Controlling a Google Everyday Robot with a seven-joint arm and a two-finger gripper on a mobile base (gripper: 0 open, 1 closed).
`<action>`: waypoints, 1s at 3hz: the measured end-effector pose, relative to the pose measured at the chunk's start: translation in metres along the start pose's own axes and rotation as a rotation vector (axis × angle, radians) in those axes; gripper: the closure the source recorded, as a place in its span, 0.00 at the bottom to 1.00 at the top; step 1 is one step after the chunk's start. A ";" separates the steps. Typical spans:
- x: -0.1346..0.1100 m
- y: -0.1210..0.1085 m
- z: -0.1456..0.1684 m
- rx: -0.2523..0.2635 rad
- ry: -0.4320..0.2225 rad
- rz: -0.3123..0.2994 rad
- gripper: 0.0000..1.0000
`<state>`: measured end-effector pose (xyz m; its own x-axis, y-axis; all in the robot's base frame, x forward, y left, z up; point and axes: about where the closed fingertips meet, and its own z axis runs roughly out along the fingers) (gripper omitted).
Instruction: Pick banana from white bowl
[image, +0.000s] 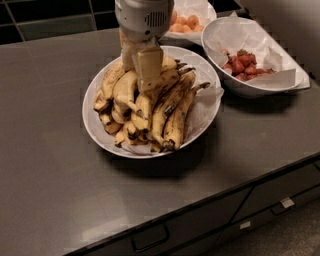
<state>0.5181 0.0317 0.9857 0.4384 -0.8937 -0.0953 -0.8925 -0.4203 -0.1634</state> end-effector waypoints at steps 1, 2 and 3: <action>0.000 0.000 0.000 0.000 0.000 0.000 0.49; 0.000 0.000 0.000 0.000 0.000 0.000 0.49; 0.000 0.000 0.000 0.000 0.000 0.000 0.68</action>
Offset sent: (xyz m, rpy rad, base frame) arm -0.0506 -0.0190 -0.0231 -0.3923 0.3280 0.1396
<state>0.5181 0.0318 0.9857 0.4384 -0.8937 -0.0953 -0.8925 -0.4203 -0.1635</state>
